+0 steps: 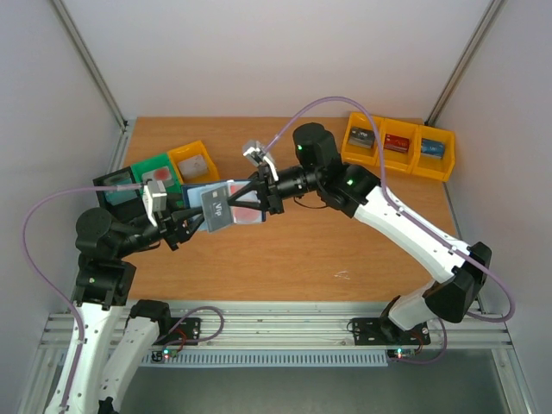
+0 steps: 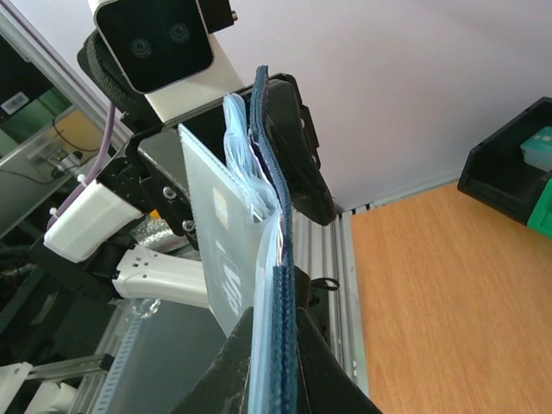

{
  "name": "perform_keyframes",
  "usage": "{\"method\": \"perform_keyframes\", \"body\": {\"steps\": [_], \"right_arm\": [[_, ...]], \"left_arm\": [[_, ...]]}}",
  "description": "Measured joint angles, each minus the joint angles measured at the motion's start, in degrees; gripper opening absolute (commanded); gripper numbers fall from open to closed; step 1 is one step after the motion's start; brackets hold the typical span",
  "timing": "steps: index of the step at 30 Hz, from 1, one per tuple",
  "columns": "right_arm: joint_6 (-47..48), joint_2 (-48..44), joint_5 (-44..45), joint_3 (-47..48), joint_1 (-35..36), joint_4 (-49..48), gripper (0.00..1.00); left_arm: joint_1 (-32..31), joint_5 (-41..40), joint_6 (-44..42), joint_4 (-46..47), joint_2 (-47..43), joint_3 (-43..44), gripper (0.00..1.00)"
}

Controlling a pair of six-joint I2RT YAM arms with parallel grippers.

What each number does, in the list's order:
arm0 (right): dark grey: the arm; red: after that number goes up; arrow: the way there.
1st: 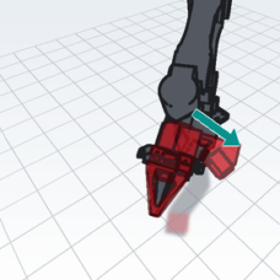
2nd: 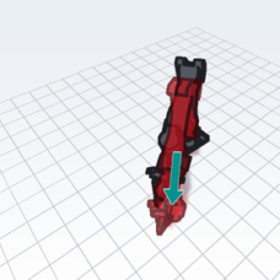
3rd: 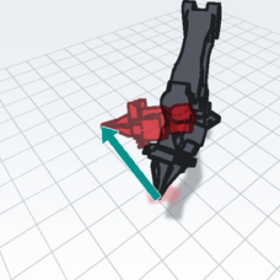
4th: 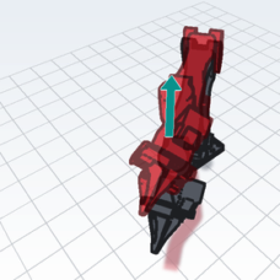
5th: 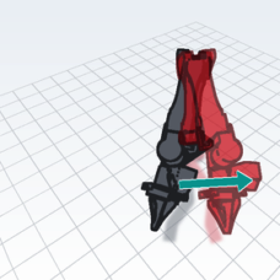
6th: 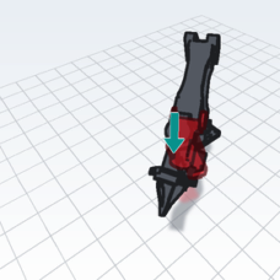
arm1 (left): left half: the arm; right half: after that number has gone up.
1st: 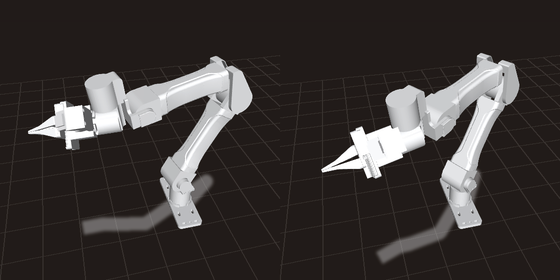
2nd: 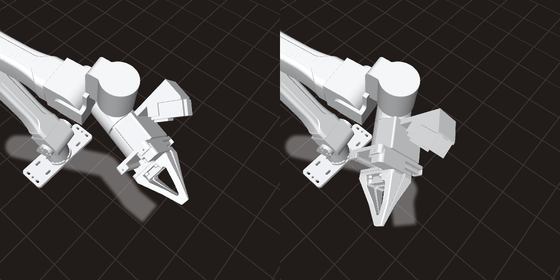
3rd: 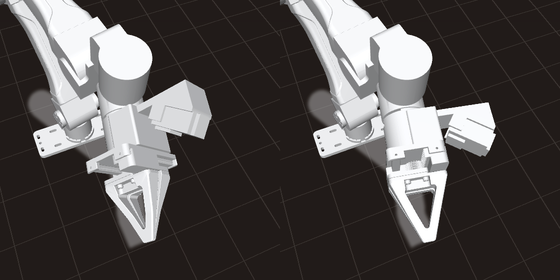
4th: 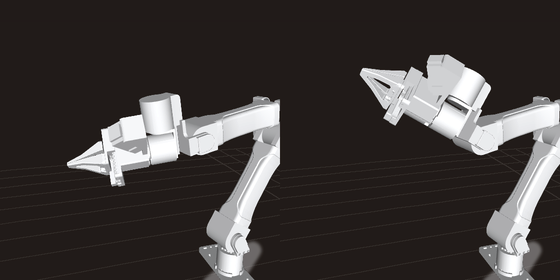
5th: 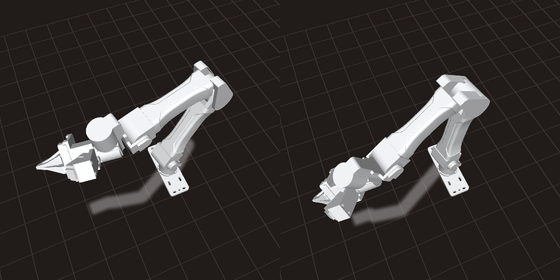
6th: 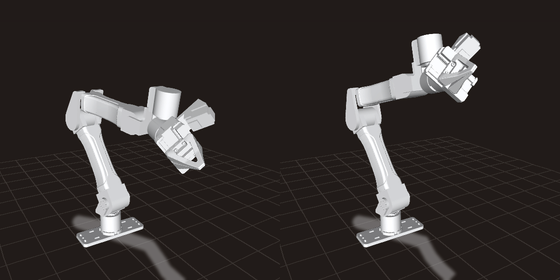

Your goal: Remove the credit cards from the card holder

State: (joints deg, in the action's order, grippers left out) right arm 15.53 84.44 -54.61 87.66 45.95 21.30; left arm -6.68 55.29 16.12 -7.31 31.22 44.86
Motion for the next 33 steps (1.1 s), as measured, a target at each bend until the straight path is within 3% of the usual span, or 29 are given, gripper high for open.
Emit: {"method": "perform_keyframes", "body": {"steps": [3,6,7,10,13,17,23,25,27,30,33], "right_arm": [[0.0,1.05,0.28,0.98,0.59,0.2,0.1],[0.17,1.55,0.74,1.33,0.66,0.57,0.31],[0.35,1.64,0.98,1.38,0.66,0.85,0.39],[1.49,1.6,2.19,1.36,0.68,2.01,0.54],[2.54,0.96,4.52,0.48,0.55,2.34,0.63],[2.75,0.42,8.07,-0.94,0.22,3.32,0.76],[2.56,1.36,13.14,-1.14,0.04,5.11,0.81],[2.58,1.66,14.97,-1.16,0.04,5.6,0.86],[2.84,1.84,16.63,-1.16,0.04,6.32,0.97],[3.56,1.86,17.88,-1.16,0.0,7.48,0.99],[3.67,1.75,17.51,-1.6,0.0,7.3,0.99]], "left_arm": [[-0.17,0.02,-0.02,0.22,0.04,-0.02,0.28],[-0.22,0.35,0.02,0.33,0.13,-0.24,0.03],[-0.22,0.39,-0.02,0.22,0.13,-0.35,0.01],[-0.33,-0.96,-1.46,-1.57,0.13,-0.44,0.0],[-0.48,-5.92,-7.54,-7.61,0.17,0.83,0.0],[-0.55,-16.15,-24.3,-17.86,0.26,4.72,0.0],[-1.53,-29.42,-47.82,-26.67,1.11,10.03,0.0],[-1.73,-32.68,-52.92,-28.15,1.53,10.69,0.0],[-1.7,-34.67,-55.89,-29.94,1.97,11.1,0.0],[-1.7,-33.14,-54.88,-32.28,2.56,12.31,0.0],[-1.73,-27.98,-48.43,-33.0,2.8,13.68,0.0]]}}
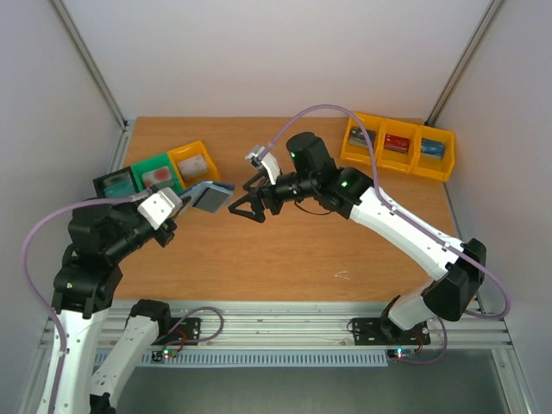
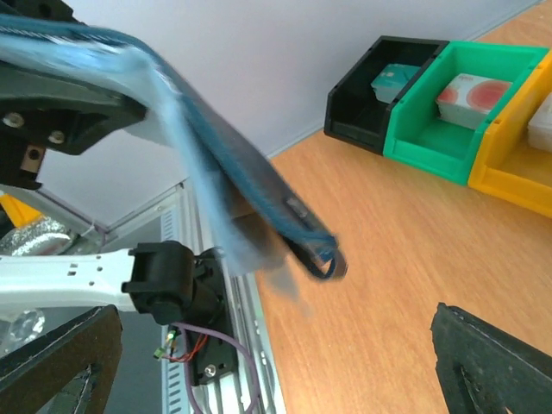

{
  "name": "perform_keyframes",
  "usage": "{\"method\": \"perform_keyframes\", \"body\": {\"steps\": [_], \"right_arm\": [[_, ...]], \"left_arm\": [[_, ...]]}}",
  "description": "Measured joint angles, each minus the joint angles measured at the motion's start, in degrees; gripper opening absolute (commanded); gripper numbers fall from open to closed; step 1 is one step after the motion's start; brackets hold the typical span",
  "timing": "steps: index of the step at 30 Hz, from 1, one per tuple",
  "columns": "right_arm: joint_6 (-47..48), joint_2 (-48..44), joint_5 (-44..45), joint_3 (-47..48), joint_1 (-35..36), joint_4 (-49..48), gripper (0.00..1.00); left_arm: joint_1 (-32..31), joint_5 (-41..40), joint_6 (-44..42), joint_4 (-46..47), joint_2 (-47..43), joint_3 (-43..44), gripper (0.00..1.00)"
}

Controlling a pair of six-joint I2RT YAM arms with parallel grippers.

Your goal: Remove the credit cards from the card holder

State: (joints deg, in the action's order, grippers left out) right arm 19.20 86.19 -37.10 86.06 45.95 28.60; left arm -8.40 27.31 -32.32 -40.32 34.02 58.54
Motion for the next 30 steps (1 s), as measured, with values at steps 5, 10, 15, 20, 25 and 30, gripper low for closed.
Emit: {"method": "perform_keyframes", "body": {"steps": [5,10,15,20,25,30], "right_arm": [[-0.15,-1.6,-3.61,-3.96,-0.02,-3.02,0.98],[-0.26,-2.69,-6.58,-5.92,-0.02,-5.31,0.98],[-0.15,-3.87,-9.44,-5.97,-0.02,-6.75,0.87],[-0.76,-6.23,-13.92,-6.05,-0.39,-8.44,0.6],[-1.46,-8.33,-15.91,-6.08,-1.09,-8.9,0.48],[-2.05,-8.92,-16.57,-6.01,-1.44,-8.74,0.21]], "left_arm": [[0.11,9.49,14.4,2.73,0.17,0.63,0.0],[0.85,17.35,26.86,7.39,0.66,0.57,0.0],[1.42,25.07,36.52,13.27,0.68,-0.35,0.0],[2.19,29.62,42.82,17.33,0.68,-0.92,0.0],[2.34,31.65,45.27,19.15,0.68,-0.96,0.0],[2.34,32.33,45.77,19.54,0.68,-1.33,0.0]]}}
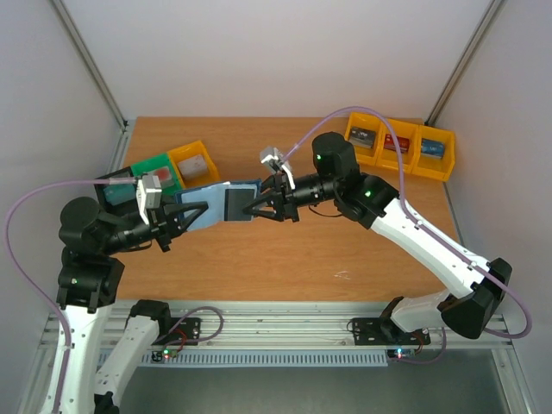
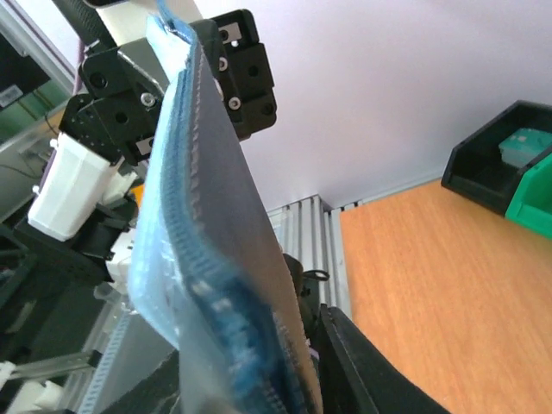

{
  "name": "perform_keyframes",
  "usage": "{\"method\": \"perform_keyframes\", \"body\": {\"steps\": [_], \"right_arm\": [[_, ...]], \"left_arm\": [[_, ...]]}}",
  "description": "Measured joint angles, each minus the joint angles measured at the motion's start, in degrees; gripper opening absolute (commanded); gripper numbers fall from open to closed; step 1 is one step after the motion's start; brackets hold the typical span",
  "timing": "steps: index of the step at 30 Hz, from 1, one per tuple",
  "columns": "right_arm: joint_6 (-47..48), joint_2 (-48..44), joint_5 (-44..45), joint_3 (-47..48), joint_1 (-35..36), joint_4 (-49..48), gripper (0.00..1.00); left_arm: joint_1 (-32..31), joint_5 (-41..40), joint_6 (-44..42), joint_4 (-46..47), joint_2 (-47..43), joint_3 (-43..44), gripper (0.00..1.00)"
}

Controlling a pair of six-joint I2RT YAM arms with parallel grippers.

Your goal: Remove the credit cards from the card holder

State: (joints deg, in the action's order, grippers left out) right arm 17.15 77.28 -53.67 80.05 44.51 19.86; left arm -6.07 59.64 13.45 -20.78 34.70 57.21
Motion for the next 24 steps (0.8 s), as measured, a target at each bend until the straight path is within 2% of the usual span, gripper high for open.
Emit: {"method": "perform_keyframes", "body": {"steps": [2,3,4,5,7,9,11,14,17,20,24], "right_arm": [[-0.5,0.0,-0.17,0.07,0.0,0.2,0.03],[-0.39,0.0,-0.24,0.11,0.0,0.15,0.01],[-0.5,0.0,-0.44,0.24,0.0,0.17,0.01],[-0.7,0.0,-0.42,0.35,0.0,0.28,0.01],[-0.81,0.04,-0.28,0.48,0.0,0.48,0.01],[-0.87,0.35,0.74,1.14,0.0,2.29,0.01],[-0.9,1.2,3.41,2.75,0.0,5.09,0.01],[-1.53,3.3,10.91,6.62,0.0,11.34,0.01],[-3.96,7.91,24.11,13.99,0.0,20.96,0.01],[-6.34,13.86,36.02,21.38,0.2,30.32,0.01],[-6.62,17.9,43.23,23.96,2.14,37.18,0.01]], "left_arm": [[0.0,0.13,0.02,0.02,0.0,-0.02,0.0],[0.0,0.13,0.04,0.0,0.0,-0.02,0.02],[0.0,0.0,0.04,-0.09,0.0,-0.02,0.13],[0.0,-0.17,0.04,-0.11,0.0,-0.11,0.29],[0.07,-1.49,-0.24,-0.15,-0.09,-0.17,0.47],[0.02,-5.31,-0.57,-0.72,-0.33,-0.24,0.58],[0.04,-11.87,-1.25,-1.88,-0.55,-0.28,0.61],[0.26,-22.56,-2.36,-3.74,-0.61,-0.37,0.6],[0.5,-29.88,-3.93,-4.42,-0.66,-0.79,0.51],[0.59,-30.05,-5.2,-4.2,-0.92,-2.01,0.38],[0.59,-23.91,-2.08,-1.68,-1.38,-6.12,0.3]]}}
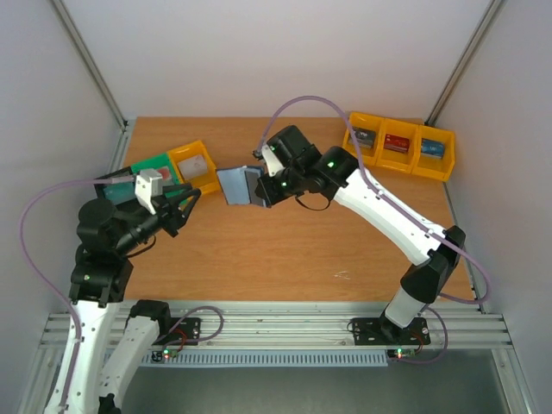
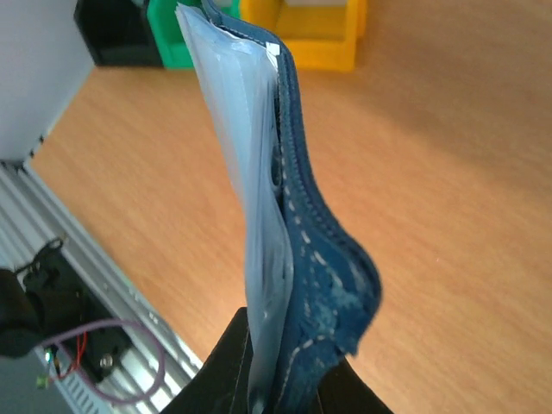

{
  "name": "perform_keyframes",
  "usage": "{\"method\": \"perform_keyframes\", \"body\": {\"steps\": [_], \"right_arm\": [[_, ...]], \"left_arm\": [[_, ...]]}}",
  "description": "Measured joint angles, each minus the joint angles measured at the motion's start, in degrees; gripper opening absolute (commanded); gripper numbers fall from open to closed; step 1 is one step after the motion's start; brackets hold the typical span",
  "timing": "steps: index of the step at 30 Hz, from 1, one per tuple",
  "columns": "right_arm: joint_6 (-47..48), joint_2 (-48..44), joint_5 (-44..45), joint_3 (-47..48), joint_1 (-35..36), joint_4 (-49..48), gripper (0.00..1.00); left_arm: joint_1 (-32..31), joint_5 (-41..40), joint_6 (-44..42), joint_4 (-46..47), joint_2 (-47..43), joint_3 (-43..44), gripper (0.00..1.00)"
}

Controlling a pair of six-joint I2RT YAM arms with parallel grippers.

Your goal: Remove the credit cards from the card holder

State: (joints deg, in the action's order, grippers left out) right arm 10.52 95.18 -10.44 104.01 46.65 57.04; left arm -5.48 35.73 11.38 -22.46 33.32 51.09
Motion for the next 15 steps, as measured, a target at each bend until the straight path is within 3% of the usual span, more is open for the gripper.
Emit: {"method": "perform_keyframes", "body": {"steps": [7,15], "right_arm": [[3.17,-0.61,-5.75,-0.02,3.54,-0.63,0.01],[7.54,-4.74,-19.28,-4.57,4.2,-8.92,0.01]], "left_arm": [[-2.71,11.91,9.11,5.64,2.54,-4.96,0.27],[-4.24,15.54,15.89,10.27,3.91,-8.04,0.26]]}}
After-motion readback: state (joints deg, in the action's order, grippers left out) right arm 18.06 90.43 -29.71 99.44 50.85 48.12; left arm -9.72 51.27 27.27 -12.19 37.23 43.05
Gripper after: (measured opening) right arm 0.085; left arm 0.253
